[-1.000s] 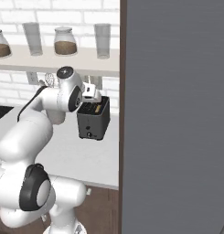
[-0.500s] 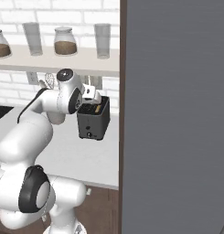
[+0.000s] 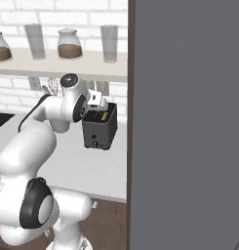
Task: Start the toaster. Once the lever pops up, take the bread to the plate on the dining counter.
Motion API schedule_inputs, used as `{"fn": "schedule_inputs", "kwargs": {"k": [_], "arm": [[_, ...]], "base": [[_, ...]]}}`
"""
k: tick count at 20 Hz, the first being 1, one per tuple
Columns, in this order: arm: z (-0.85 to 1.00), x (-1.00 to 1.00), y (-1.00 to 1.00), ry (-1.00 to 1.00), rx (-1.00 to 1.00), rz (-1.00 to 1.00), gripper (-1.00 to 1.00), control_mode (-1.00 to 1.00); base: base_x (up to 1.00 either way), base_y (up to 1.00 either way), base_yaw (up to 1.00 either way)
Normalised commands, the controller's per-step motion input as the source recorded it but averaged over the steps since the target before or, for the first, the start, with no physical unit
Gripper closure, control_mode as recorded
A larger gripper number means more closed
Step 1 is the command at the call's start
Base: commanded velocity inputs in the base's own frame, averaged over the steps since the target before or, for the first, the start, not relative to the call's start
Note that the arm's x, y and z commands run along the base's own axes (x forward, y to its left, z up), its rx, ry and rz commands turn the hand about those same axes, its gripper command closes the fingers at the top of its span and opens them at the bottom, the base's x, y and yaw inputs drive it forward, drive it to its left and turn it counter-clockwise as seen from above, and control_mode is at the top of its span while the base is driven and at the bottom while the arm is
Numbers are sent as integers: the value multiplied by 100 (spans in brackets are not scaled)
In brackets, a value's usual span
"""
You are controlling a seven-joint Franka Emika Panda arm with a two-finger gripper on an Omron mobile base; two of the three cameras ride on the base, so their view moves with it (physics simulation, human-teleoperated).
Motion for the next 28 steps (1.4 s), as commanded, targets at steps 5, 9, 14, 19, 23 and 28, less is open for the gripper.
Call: {"fn": "schedule_inputs", "kwargs": {"k": [5, 9, 14, 19, 23, 28], "arm": [[0, 0, 0, 0, 0, 0, -100, -100], [0, 0, 0, 0, 0, 0, -100, -100], [0, 0, 0, 0, 0, 0, -100, -100], [0, 0, 0, 0, 0, 0, -100, -100], [0, 0, 0, 0, 0, 0, -100, -100], [0, 0, 0, 0, 0, 0, -100, -100]], "base": [[0, 0, 0], [0, 0, 0], [0, 0, 0], [0, 0, 0], [0, 0, 0], [0, 0, 0]]}}
